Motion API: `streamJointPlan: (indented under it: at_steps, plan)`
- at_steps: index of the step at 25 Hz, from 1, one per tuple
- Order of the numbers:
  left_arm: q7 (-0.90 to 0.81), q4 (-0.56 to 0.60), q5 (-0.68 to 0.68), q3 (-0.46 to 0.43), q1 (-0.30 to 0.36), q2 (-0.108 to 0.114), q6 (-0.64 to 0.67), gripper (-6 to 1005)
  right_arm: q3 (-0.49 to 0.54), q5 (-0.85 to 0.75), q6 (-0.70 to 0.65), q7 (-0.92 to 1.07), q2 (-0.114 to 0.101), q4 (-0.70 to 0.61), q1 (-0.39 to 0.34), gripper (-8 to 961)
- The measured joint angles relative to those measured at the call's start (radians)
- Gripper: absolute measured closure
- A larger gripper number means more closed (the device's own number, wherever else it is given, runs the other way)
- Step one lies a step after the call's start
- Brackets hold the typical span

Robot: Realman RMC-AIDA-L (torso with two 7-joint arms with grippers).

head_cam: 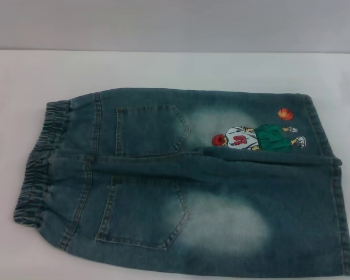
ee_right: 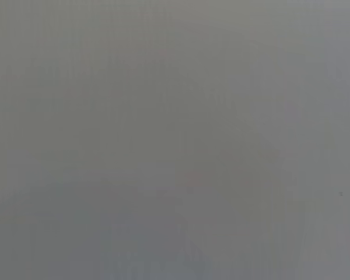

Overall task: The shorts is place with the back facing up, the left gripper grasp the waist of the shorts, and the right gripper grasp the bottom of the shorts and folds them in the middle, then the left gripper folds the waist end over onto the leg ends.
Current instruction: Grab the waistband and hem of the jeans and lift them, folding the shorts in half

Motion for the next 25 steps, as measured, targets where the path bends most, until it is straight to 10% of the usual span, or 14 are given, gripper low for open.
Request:
streamJointPlan:
  at_steps: [25]
  plan:
    - [0.000,0.002,0.001,0.001,-0.001,0.000,0.006,238,0.003,0.000,-0.008,0.000,0.000,-0.005,0.000,457]
